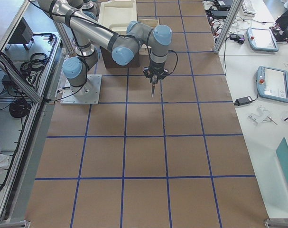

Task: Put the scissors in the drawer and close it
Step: 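Lift the scissors with the right gripper and carry them over the drawer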

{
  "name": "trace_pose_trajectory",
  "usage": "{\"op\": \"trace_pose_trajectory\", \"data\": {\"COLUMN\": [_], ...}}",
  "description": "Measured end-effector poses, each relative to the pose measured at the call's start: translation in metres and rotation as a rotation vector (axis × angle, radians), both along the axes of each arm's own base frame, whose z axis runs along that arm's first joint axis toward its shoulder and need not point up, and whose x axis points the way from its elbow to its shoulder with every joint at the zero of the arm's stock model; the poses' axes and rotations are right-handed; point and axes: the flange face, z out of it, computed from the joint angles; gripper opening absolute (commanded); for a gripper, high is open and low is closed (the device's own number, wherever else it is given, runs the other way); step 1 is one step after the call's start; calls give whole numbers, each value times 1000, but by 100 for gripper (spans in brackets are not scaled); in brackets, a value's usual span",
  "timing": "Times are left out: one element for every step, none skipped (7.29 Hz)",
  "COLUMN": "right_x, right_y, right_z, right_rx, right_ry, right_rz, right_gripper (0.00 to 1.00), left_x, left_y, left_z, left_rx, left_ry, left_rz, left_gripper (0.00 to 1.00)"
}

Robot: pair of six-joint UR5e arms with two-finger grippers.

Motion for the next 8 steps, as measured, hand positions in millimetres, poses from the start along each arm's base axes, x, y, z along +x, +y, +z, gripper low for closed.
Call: {"op": "trace_pose_trajectory", "data": {"right_x": [34, 68, 106, 145, 184, 219, 253, 288], "right_y": [-2, -2, -2, -1, 2, 5, 6, 9], "right_z": [7, 16, 25, 31, 35, 36, 36, 35], "right_rx": [-2, -9, -17, -27, -37, -44, -49, -51], "right_ry": [4, 8, 12, 15, 14, 4, -8, -14], "right_rz": [15, 22, 25, 18, 3, -15, -29, -42], "right_gripper": [0, 0, 0, 0, 0, 0, 0, 0], "left_x": [0, 0, 0, 0, 0, 0, 0, 0], "left_y": [0, 0, -1, -1, -1, -1, -1, -1], "left_z": [0, -1, -1, -1, -1, -1, -1, -1], "left_rx": [0, 1, 2, 2, 2, 2, 2, 2], "left_ry": [0, 1, 2, 2, 3, 4, 5, 5], "left_rz": [9, 19, 28, 32, 33, 33, 33, 33], "left_gripper": [100, 100, 100, 100, 100, 100, 100, 100]}}
